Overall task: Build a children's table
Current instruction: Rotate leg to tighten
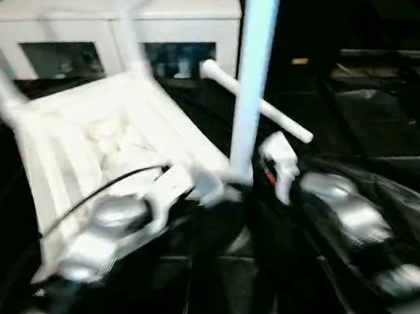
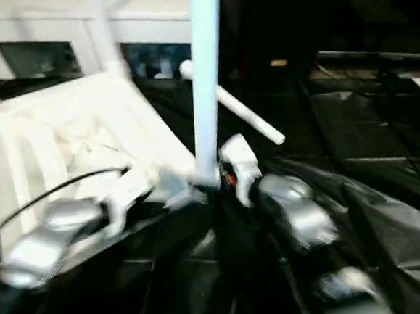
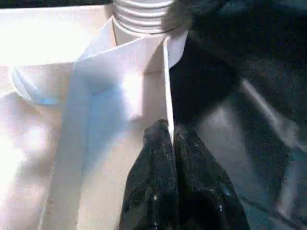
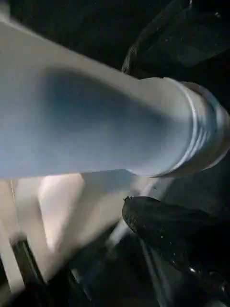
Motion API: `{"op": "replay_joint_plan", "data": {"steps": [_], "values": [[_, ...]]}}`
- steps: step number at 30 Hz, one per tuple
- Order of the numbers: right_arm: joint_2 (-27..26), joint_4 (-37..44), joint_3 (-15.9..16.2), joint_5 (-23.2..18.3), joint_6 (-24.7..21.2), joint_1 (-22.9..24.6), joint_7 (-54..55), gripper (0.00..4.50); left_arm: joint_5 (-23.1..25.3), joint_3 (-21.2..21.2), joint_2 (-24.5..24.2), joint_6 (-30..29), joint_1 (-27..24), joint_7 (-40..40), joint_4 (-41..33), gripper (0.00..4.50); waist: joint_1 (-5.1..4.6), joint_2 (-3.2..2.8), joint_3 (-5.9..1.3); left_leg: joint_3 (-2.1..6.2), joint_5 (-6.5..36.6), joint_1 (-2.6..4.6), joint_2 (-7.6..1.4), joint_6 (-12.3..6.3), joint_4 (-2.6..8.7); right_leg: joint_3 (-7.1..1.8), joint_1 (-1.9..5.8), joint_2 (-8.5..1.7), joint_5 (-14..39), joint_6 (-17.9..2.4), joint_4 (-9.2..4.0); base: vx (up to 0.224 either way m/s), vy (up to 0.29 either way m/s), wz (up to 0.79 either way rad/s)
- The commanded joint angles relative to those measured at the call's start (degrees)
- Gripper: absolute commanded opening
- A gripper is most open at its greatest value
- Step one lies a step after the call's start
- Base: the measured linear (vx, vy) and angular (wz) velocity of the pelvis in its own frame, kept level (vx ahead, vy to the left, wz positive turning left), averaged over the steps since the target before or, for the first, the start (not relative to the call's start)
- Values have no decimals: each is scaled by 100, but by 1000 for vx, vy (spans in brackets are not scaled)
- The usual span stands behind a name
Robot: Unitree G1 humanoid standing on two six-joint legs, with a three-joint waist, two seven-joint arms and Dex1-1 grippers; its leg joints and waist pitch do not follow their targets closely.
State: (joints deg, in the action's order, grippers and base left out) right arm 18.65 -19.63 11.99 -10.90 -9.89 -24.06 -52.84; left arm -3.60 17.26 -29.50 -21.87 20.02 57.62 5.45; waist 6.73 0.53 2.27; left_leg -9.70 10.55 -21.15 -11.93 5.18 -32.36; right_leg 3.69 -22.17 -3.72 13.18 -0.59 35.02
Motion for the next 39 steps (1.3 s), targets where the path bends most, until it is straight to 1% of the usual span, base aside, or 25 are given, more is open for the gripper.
{"op": "replay_joint_plan", "data": {"steps": [1, 3, 4, 5, 6, 7, 8, 9, 11, 12, 13, 17, 18, 21, 22, 23, 24, 25, 29, 36, 39], "values": [[122, 368, 271, -132, -97, 121, -490, 397, -334, 34, 0, 367, 40, 505, -309, 0, -27, -47, -306, 7, 531, 90, -147, -261, 316, -267, 297, -360, -643, -1150, -291, 0, 0, 0], [183, 450, 313, -136, -55, 169, -630, 397, -433, -26, -72, 395, 18, 641, -312, 0, -29, -46, -294, -2, 635, 94, -150, -217, 316, -274, 281, -366, -485, -1165, -295, 0, 0, 0], [184, 473, 305, -136, -60, 185, -674, 397, -458, -58, -111, 416, 1, 685, -314, 0, -39, -41, -291, 4, 663, 85, -147, -206, 323, -272, 288, -369, -434, -1176, -296, 0, 0, 0], [184, 478, 303, -137, -63, 188, -681, 397, -461, -63, -118, 421, -3, 693, -315, 0, -36, -43, -297, 2, 690, 96, -151, -181, 320, -276, 280, -376, -354, -1191, -299, 0, 0, 0], [209, 492, 322, -112, -48, 204, -735, 397, -480, -83, -153, 433, -12, 718, -312, 0, -34, -31, -297, -1, 692, 101, -149, -178, 317, -277, 277, -374, -336, -1201, -300, 0, 0, 0], [225, 467, 342, -81, -24, 213, -774, 397, -497, -103, -187, 451, -27, 743, -310, 0, -29, -35, -300, -4, 678, 103, -145, -179, 308, -281, 275, -375, -333, -1219, -292, 0, 0, 0], [254, 415, 384, -32, 26, 224, -833, 397, -530, -126, -233, 449, -49, 790, -313, 0, -25, -30, -302, 0, 642, 88, -146, -182, 307, -280, 285, -382, -350, -1228, -285, 0, 0, 0], [258, 364, 403, -6, 64, 222, -847, 397, -538, -132, -244, 437, -60, 805, -319, 0, -29, -13, -304, 1, 589, 78, -140, -187, 302, -278, 294, -376, -395, -1220, -275, 0, 0, 0], [263, 306, 427, 27, 92, 217, -835, 397, -526, -132, -260, 481, -67, 823, -305, 0, -29, -24, -315, 2, 483, 85, -135, -209, 288, -278, 292, -371, -520, -1236, -258, 0, 0, 0], [241, 239, 423, 38, 109, 205, -806, 379, -523, -130, -265, 491, -71, 828, -296, 0, -28, -21, -319, 1, 444, 81, -131, -221, 281, -279, 296, -369, -577, -1245, -252, 0, 0, 0], [225, 194, 418, 44, 120, 197, -788, 379, -525, -129, -268, 490, -71, 830, -291, 0, -26, -15, -324, 0, 396, 79, -128, -243, 272, -278, 299, -369, -657, -1265, -244, 0, 0, 0], [176, 73, 408, 113, 141, 198, -738, 336, -522, -144, -268, 494, -75, 865, -285, 0, -21, -15, -341, 3, 259, 75, -121, -311, 248, -267, 304, -361, -885, -1331, -209, 0, 0, 0], [172, 55, 404, 123, 129, 201, -716, 336, -521, -147, -267, 493, -74, 870, -282, 0, -18, -15, -343, 2, 252, 76, -120, -321, 245, -267, 307, -360, -901, -1333, -208, 0, 0, 0], [170, -19, 403, 161, 172, 196, -703, 314, -532, -149, -278, 500, -73, 877, -276, 0, -10, -23, -332, 5, 364, 75, -128, -307, 249, -269, 304, -373, -732, -1327, -215, 0, 0, 0], [169, -67, 398, 166, 202, 184, -687, 298, -539, -148, -289, 500, -76, 882, -277, 0, -12, -19, -328, 5, 400, 73, -128, -293, 249, -270, 302, -373, -671, -1322, -221, 0, 0, 0], [165, -105, 393, 170, 225, 173, -682, 298, -539, -148, -294, 502, -76, 887, -274, 0, -11, -32, -321, 8, 507, 74, -132, -255, 258, -270, 300, -381, -509, -1309, -232, 0, 0, 0], [163, -127, 391, 174, 239, 167, -679, 287, -539, -148, -297, 503, -77, 890, -272, 0, -15, -28, -318, 6, 565, 75, -133, -236, 260, -271, 296, -381, -427, -1300, -239, 0, 0, 0], [162, -185, 396, 212, 302, 164, -677, 280, -534, -150, -306, 503, -79, 902, -271, 0, -15, -35, -315, 11, 644, 80, -140, -191, 264, -272, 292, -385, -299, -1286, -244, 0, 0, 0], [158, -230, 400, 245, 352, 181, -698, 271, -524, -154, -316, 506, -78, 920, -263, 0, -23, -34, -319, 15, 672, 77, -135, -154, 257, -278, 293, -378, -293, -1284, -233, 0, 0, 0], [148, -391, 431, 274, 443, 236, -696, 267, -550, -148, -338, 463, -87, 967, -265, 0, -27, -31, -330, 15, 611, 69, -126, -192, 238, -273, 295, -371, -449, -1320, -213, 0, 0, 0], [78, -564, 382, 288, 394, 252, -557, 266, -569, -143, -343, 422, -105, 987, -266, 0, -34, -31, -335, 16, 587, 65, -122, -208, 232, -274, 300, -374, -473, -1331, -207, 0, 0, 0]]}}
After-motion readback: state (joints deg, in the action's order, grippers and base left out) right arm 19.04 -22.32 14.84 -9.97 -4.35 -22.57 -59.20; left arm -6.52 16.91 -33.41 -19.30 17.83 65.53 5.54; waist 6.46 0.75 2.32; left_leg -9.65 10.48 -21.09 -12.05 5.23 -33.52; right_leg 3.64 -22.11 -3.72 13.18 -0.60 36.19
